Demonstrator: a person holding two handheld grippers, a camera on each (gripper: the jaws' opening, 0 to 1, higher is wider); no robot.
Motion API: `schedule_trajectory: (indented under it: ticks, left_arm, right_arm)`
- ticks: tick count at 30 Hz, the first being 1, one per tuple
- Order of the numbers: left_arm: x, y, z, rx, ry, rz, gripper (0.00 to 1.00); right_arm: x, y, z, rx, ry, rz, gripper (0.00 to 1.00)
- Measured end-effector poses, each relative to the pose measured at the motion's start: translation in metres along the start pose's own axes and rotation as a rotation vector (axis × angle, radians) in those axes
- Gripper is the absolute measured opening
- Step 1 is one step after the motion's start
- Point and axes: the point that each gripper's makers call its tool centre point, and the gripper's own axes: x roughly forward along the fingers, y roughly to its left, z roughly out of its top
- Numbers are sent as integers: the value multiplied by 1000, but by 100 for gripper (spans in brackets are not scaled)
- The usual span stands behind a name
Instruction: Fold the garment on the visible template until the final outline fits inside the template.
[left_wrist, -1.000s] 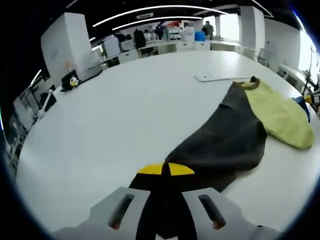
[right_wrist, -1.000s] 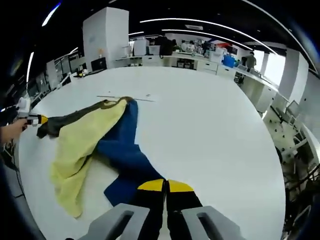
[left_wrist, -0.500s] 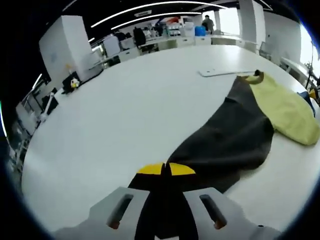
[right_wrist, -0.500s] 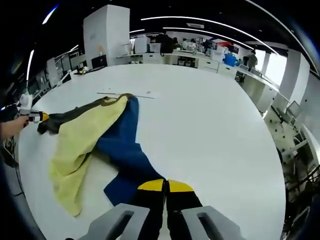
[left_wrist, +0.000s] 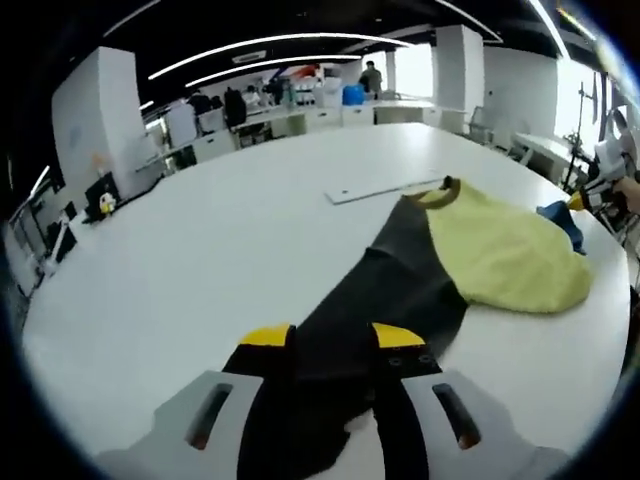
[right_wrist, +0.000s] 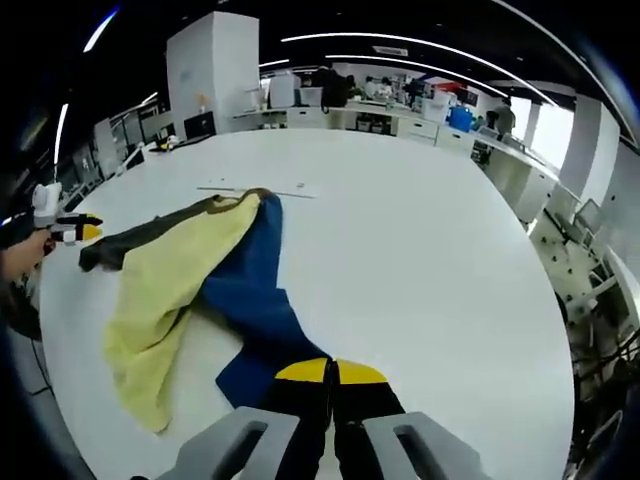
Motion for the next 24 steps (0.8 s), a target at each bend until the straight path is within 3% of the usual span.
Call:
schedule_trajectory:
  ticks: [10,17,21,24]
  left_arm:
    - [5,-40,5,64,-10,-128,36]
    - [12,-60,-10,127,41,-216,34]
    - [16,-60,-21,206,80,-197,30]
    - [19,-57,-27,205,101,-186,24]
  right_arm:
    - [-2,5,-4,10,3,5,0]
    - [-2,6,-7,13,9,8,0]
    - [-2,7,-9,13,13,10,0]
    - [-2,8,-10,17,14,12,0]
